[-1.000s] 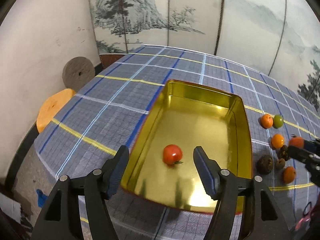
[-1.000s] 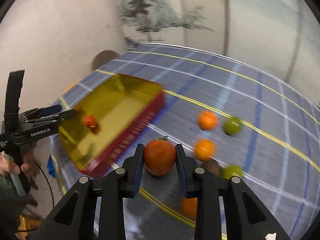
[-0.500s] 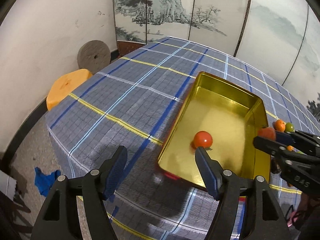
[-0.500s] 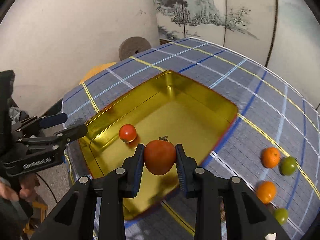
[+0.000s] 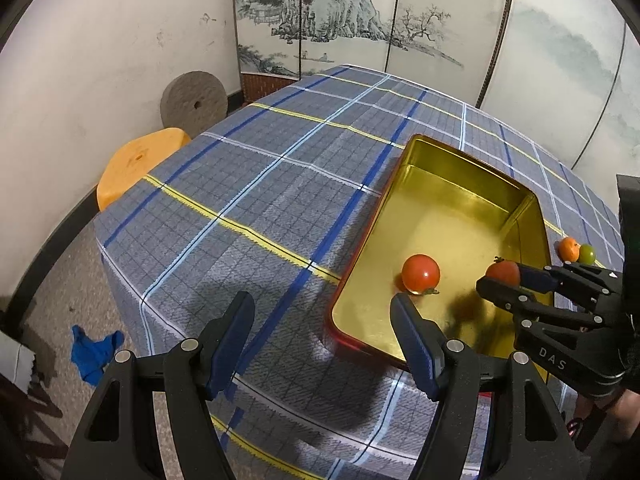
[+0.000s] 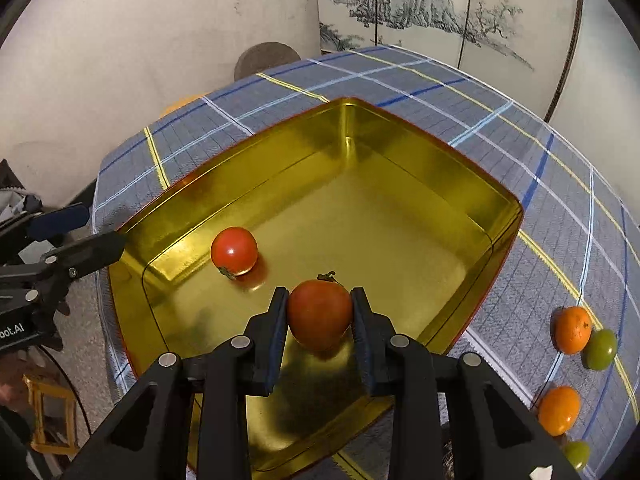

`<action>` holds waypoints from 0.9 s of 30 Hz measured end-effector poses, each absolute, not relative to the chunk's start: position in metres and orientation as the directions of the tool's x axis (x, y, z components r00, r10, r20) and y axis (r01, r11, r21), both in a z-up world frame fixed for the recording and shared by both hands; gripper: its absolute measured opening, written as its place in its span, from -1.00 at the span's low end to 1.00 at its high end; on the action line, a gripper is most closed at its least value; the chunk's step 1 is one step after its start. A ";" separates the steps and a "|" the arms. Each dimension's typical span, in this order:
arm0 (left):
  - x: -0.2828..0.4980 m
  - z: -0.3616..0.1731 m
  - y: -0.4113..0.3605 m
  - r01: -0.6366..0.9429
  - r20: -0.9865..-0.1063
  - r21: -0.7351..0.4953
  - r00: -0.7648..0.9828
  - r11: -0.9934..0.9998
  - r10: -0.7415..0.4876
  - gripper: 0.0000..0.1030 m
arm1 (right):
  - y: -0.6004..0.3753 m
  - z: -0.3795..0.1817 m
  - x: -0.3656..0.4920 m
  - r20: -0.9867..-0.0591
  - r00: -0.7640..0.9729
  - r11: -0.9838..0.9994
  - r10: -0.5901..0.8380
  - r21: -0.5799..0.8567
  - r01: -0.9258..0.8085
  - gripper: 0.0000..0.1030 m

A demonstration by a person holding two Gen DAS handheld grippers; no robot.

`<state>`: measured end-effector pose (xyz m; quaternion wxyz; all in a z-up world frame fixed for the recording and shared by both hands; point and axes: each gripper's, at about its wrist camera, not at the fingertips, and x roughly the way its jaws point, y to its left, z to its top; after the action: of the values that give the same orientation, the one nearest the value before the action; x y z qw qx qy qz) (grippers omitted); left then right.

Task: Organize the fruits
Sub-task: 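Carry the red tomato with the right gripper into the tin and open it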

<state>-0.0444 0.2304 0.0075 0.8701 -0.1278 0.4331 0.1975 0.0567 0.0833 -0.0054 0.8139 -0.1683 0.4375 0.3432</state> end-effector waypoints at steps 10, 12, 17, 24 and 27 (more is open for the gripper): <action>-0.045 0.005 0.229 -0.454 -0.810 -0.057 0.542 0.889 0.225 0.38 | 0.081 -0.010 0.061 -0.837 0.411 0.718 0.360 -0.033 -0.696 -0.44; -0.045 0.005 0.229 -0.453 -0.809 -0.056 0.542 0.890 0.225 0.38 | 0.081 -0.010 0.061 -0.838 0.409 0.716 0.362 -0.031 -0.698 -0.44; -0.045 0.004 0.230 -0.450 -0.813 -0.056 0.539 0.891 0.221 0.38 | 0.085 -0.012 0.059 -0.840 0.424 0.709 0.340 -0.067 -0.702 -0.44; -0.050 -0.002 0.233 -0.458 -0.819 -0.066 0.532 0.886 0.214 0.38 | 0.087 -0.012 0.059 -0.842 0.415 0.703 0.344 -0.062 -0.708 -0.38; -0.050 -0.002 0.233 -0.459 -0.820 -0.069 0.532 0.886 0.212 0.38 | 0.086 -0.011 0.059 -0.841 0.409 0.702 0.354 -0.050 -0.710 -0.27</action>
<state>-0.0504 0.2334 -0.0023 0.8641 -0.1392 0.4430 0.1942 0.0586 0.0857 -0.0112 0.8139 -0.2050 0.4344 0.3269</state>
